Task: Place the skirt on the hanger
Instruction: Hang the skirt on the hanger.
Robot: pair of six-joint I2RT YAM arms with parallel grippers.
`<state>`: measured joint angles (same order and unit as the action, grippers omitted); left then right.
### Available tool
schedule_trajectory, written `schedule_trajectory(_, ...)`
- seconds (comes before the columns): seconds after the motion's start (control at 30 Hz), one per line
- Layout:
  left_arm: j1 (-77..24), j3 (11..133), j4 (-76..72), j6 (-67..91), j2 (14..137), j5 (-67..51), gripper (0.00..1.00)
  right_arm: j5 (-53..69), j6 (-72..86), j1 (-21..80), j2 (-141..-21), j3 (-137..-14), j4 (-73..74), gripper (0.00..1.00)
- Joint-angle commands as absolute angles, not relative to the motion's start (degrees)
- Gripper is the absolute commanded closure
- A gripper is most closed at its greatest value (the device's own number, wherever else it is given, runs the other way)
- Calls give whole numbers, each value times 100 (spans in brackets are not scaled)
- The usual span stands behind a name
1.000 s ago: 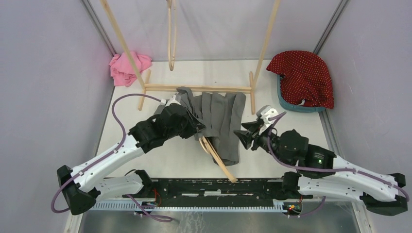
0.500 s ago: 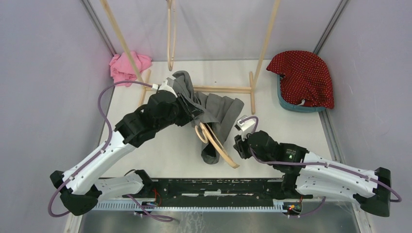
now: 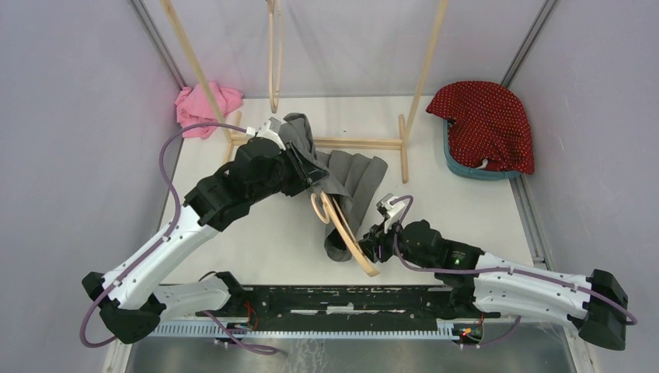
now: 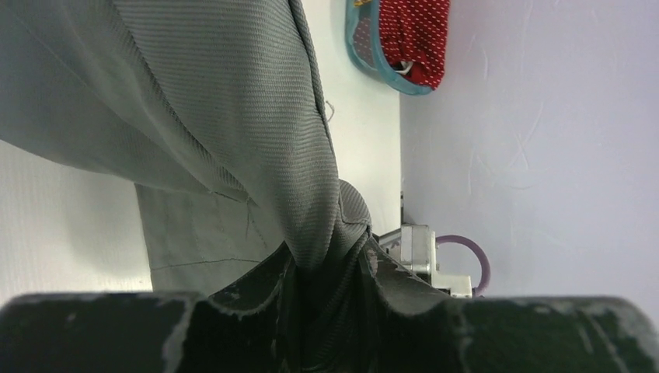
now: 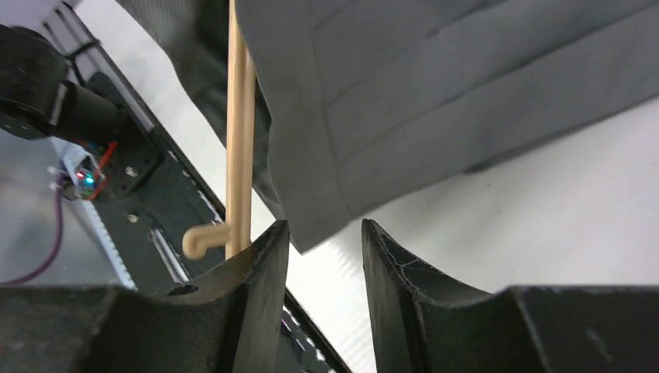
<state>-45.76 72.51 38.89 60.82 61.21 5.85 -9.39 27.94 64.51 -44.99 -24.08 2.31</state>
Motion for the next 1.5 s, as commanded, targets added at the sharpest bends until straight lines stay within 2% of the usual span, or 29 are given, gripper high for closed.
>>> schedule_trajectory(0.0, -4542, 7455, 2869, 5960, 5907, 58, 97, -558, 3091, 6371, -4292, -2281, -819, 55)
schedule_trajectory(0.23, -4538, 7883, 2571, 6035, 6025, -275, 97, -133, 3238, 6313, -4247, -2210, -999, 54)
schedule_trajectory(0.57, -4541, 8300, 2564, 6031, 6128, -332, 97, -1044, 3106, 6313, -4436, -2566, 42, 52)
schedule_trajectory(0.9, -4542, 8280, 2578, 5990, 6157, -239, 97, -1446, 2879, 6312, -4181, -2645, 9, 49)
schedule_trajectory(1.23, -4539, 8331, 2586, 5986, 6147, -253, 97, -1791, 2631, 6311, -5157, -3213, -171, 51)
schedule_trajectory(1.33, -4536, 8358, 2623, 5960, 6127, -196, 97, -1692, 2660, 6315, -5218, -3158, -313, 56)
schedule_trajectory(1.4, -4542, 8360, 2634, 5952, 6115, -170, 97, -1651, 2678, 6312, -5187, -3096, -373, 67)
schedule_trajectory(1.47, -4544, 8365, 2662, 5929, 6109, -128, 97, -1628, 2666, 6311, -5143, -3077, -321, 83)
